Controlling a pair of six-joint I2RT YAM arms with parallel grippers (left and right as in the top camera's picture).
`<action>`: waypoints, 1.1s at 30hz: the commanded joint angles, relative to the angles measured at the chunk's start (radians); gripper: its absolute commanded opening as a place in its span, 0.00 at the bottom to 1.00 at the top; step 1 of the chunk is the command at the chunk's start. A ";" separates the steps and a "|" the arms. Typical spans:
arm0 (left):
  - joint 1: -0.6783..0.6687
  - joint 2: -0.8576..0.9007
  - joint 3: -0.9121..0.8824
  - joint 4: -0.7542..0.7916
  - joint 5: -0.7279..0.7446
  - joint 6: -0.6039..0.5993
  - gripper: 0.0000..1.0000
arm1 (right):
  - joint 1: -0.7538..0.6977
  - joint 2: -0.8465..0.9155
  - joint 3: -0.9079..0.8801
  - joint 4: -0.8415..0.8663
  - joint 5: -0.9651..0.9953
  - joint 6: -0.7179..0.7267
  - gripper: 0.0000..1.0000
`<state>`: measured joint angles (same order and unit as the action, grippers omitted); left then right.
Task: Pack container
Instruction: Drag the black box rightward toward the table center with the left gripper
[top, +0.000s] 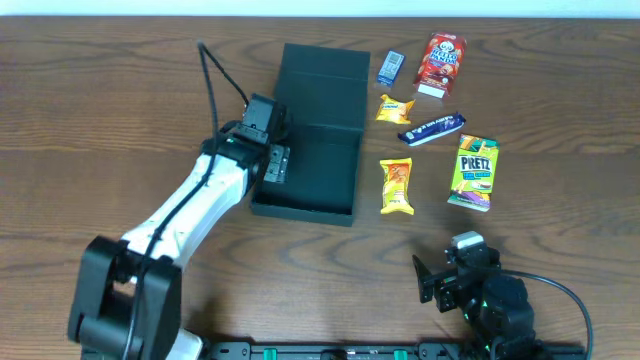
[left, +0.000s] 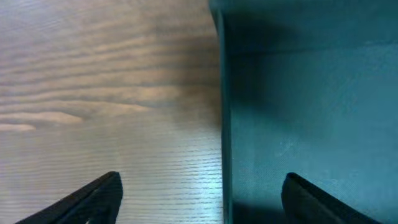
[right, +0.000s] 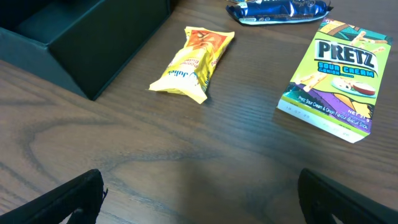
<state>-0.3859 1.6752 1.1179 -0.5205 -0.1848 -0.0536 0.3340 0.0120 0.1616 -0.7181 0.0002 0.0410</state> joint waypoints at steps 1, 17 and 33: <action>0.007 0.020 -0.003 0.000 0.010 0.024 0.63 | -0.006 -0.003 -0.002 -0.007 0.011 0.007 0.99; 0.016 0.085 -0.003 0.005 0.082 -0.023 0.06 | -0.006 -0.003 -0.002 -0.007 0.011 0.007 0.99; 0.015 0.085 -0.003 0.002 0.170 -0.270 0.06 | -0.006 -0.003 -0.002 -0.007 0.011 0.007 0.99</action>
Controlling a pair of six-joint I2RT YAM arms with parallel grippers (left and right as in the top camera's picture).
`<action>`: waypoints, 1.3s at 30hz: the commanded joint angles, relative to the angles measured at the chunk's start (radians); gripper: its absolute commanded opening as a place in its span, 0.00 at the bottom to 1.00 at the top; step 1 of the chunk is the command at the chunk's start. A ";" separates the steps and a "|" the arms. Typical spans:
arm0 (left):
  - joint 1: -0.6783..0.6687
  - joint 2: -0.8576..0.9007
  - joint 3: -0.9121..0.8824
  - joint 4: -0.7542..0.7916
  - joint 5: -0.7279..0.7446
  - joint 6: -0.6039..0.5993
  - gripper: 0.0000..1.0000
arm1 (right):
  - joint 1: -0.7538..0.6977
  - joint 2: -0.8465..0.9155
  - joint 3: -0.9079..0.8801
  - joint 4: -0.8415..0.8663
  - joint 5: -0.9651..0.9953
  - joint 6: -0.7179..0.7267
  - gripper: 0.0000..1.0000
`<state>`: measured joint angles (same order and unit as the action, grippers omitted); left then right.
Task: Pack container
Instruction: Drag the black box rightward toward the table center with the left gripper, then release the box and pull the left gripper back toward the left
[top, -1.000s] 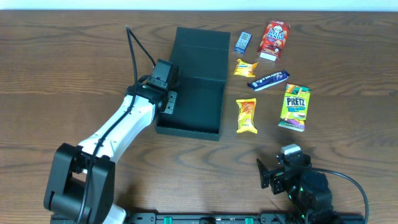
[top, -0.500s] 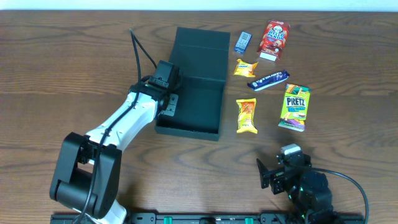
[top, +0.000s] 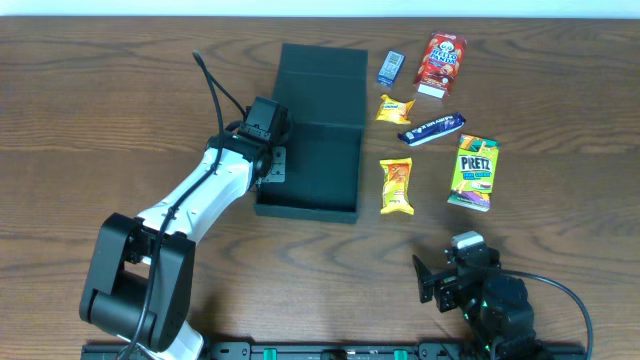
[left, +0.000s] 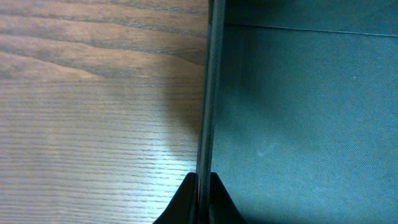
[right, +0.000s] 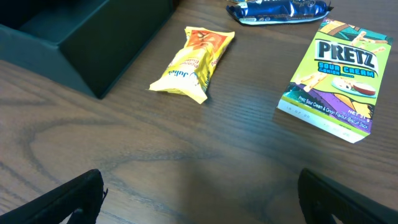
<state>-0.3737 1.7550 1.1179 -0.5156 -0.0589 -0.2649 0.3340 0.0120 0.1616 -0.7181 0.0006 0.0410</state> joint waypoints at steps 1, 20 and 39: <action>0.003 0.005 -0.003 -0.003 0.048 -0.070 0.06 | -0.006 -0.003 -0.002 -0.007 0.010 0.007 0.99; 0.003 -0.054 0.048 -0.037 0.056 -0.057 0.95 | -0.006 -0.003 -0.002 -0.007 0.010 0.007 0.99; 0.003 -0.581 0.143 -0.227 0.049 0.217 0.95 | -0.006 -0.003 -0.002 -0.007 0.010 0.006 0.99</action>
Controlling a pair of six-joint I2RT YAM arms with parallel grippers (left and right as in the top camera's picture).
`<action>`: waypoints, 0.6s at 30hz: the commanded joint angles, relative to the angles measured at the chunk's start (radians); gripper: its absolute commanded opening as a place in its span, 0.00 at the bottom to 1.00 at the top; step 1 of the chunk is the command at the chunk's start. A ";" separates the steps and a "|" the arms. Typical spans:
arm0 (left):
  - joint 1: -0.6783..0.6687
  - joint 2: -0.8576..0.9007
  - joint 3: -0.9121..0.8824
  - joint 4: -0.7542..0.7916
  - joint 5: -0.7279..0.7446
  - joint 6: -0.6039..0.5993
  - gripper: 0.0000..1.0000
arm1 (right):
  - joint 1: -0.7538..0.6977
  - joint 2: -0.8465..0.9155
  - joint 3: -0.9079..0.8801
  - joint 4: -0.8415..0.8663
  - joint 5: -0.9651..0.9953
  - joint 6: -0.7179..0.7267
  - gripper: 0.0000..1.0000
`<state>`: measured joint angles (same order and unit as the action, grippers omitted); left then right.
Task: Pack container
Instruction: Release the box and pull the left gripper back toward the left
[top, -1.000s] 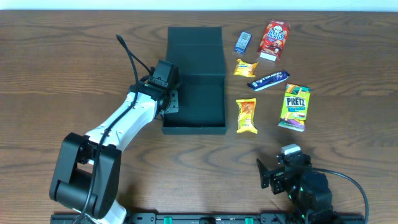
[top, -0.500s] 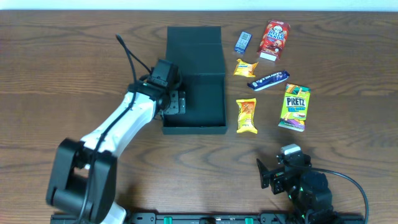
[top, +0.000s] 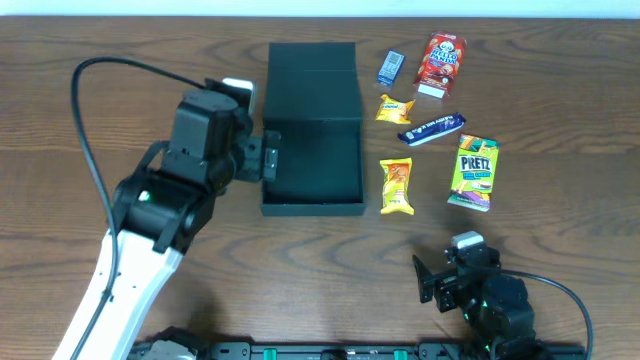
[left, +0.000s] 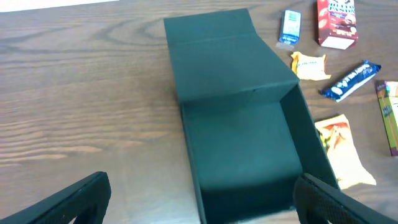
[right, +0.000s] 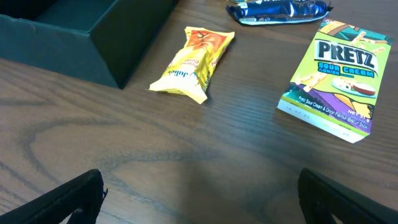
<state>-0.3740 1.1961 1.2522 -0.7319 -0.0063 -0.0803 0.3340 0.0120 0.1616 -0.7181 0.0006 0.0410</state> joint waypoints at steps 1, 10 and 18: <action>0.003 -0.029 0.009 -0.022 -0.003 0.032 0.95 | -0.006 -0.003 -0.002 -0.007 0.010 0.006 0.99; 0.001 -0.064 0.009 -0.137 0.031 0.032 0.95 | -0.006 -0.003 -0.002 0.000 0.010 0.007 0.99; 0.001 -0.121 0.009 -0.190 0.034 0.032 0.95 | -0.006 -0.003 -0.002 0.185 -0.125 0.424 0.99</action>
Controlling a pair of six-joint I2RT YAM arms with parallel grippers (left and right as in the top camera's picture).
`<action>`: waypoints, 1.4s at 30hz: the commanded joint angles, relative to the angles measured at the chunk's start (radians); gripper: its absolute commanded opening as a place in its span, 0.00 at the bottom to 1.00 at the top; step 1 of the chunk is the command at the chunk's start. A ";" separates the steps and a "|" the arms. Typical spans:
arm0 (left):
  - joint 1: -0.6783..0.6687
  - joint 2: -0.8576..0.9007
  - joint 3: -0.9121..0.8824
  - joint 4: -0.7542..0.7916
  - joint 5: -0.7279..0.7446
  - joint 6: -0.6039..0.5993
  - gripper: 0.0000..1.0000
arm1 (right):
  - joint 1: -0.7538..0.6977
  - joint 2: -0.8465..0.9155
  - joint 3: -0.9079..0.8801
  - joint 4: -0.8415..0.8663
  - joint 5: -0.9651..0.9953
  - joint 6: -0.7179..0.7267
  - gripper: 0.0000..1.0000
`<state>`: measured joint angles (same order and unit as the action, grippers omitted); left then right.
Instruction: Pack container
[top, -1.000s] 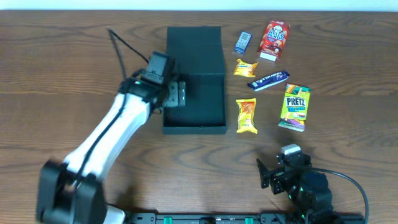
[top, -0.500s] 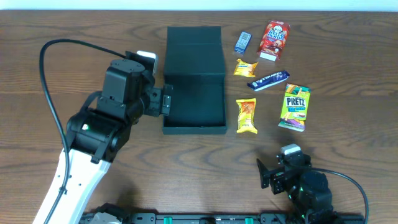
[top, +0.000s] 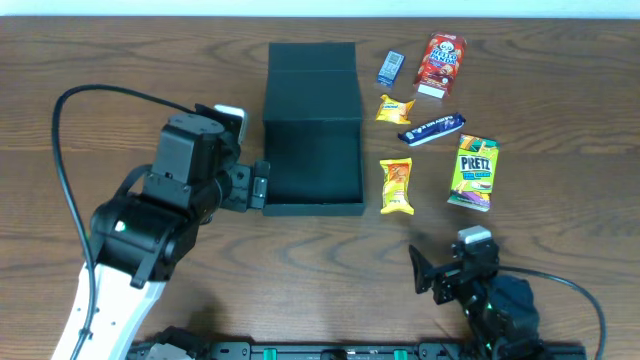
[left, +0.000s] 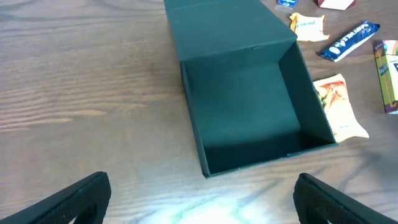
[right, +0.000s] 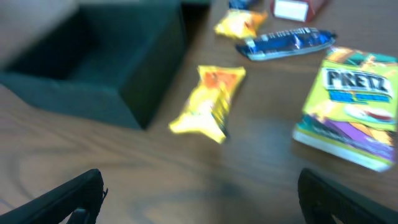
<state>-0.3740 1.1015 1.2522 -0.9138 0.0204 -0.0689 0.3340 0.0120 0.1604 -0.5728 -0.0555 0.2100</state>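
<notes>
The black box (top: 312, 165) lies open in the middle of the table, its lid flap flat behind it; inside it (left: 249, 106) nothing shows. My left gripper (top: 256, 187) hangs open and empty above the table by the box's front left corner, wide apart in the wrist view (left: 199, 205). To the box's right lie a yellow-orange packet (top: 396, 186), a green Pretz box (top: 474, 172), a blue bar (top: 432, 128), a small yellow packet (top: 394, 108), a red box (top: 440, 64) and a small blue packet (top: 390, 67). My right gripper (top: 432, 276) is open near the front edge, facing the packet (right: 211, 102).
Bare wooden table (top: 120, 70) stretches left of the box and along the front. The left arm's black cable (top: 70, 120) loops over the left side. The right wrist view is blurred by motion.
My left gripper, still open, has drawn back toward the front, so the whole box now shows in its view. My right gripper has shifted; its view now points more toward the box.
At first my left gripper stood open astride the left wall of the skewed box. Then it was shut on that wall. Later the box lay squared to the table and the gripper was open and raised beside it, and now sits farther back.
</notes>
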 joint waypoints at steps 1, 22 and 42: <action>0.001 -0.035 0.009 -0.011 0.007 0.021 0.95 | -0.006 -0.003 0.000 0.062 -0.080 0.356 0.99; 0.001 -0.090 0.009 -0.084 0.076 0.021 0.95 | -0.018 0.023 0.006 0.257 -0.115 0.619 0.99; 0.001 -0.207 0.006 -0.188 0.045 0.020 0.95 | -0.255 1.033 0.718 0.223 -0.056 0.126 0.99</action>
<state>-0.3748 0.9203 1.2518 -1.0935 0.0864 -0.0544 0.0963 0.9585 0.7998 -0.3328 -0.1360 0.4183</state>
